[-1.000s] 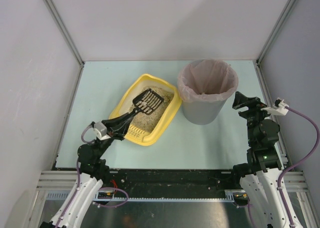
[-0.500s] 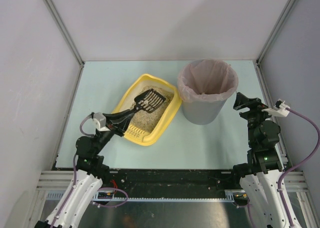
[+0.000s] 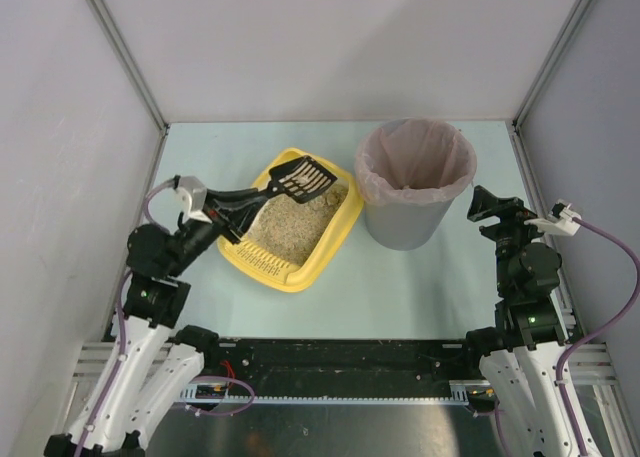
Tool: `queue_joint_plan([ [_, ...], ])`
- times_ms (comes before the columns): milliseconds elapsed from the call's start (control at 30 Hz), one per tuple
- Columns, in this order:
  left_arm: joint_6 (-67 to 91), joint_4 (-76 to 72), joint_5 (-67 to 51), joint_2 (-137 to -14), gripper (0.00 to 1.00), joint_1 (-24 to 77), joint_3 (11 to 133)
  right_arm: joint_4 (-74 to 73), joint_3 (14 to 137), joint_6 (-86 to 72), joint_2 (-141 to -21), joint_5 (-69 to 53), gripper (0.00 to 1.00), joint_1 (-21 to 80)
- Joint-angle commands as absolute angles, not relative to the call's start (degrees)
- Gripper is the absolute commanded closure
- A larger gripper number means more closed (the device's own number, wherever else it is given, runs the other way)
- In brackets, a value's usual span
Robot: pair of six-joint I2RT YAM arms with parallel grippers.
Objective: Clean the litter box
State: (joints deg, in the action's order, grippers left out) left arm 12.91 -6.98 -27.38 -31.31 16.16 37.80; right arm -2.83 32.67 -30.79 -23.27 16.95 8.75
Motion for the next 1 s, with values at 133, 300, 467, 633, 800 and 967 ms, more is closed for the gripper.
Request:
queue_joint_plan([
  [133,13.71,-2.46,-36.3,-43.84,1.0,16.61,51.32,-2.81,32.96,-29.97,-21.62,17.49,0.19,8.44],
  [300,14.5,-2.29,-36.91,-48.95,1.0,18.62,59.05,-3.43,32.96,-29.97,-19.52,18.02,0.2,8.44],
  [467,14.06,-2.11,-36.74,-54.74,1.0,20.39,65.29,-3.95,32.87,-29.79,-18.55,18.02,0.2,8.35],
  [633,10.2,-2.11,-35.6,-60.19,1.0,24.16,70.39,-4.39,32.96,-29.79,-17.84,18.28,0.19,8.35],
  [800,4.85,-1.93,-35.25,-68.1,1.0,29.43,78.21,-4.39,32.96,-29.88,-17.93,17.67,0.2,8.35],
  [967,-1.91,2.0,-35.42,-77.33,1.0,31.99,86.55,-4.83,32.87,-29.36,-16.88,18.37,0.2,8.35],
])
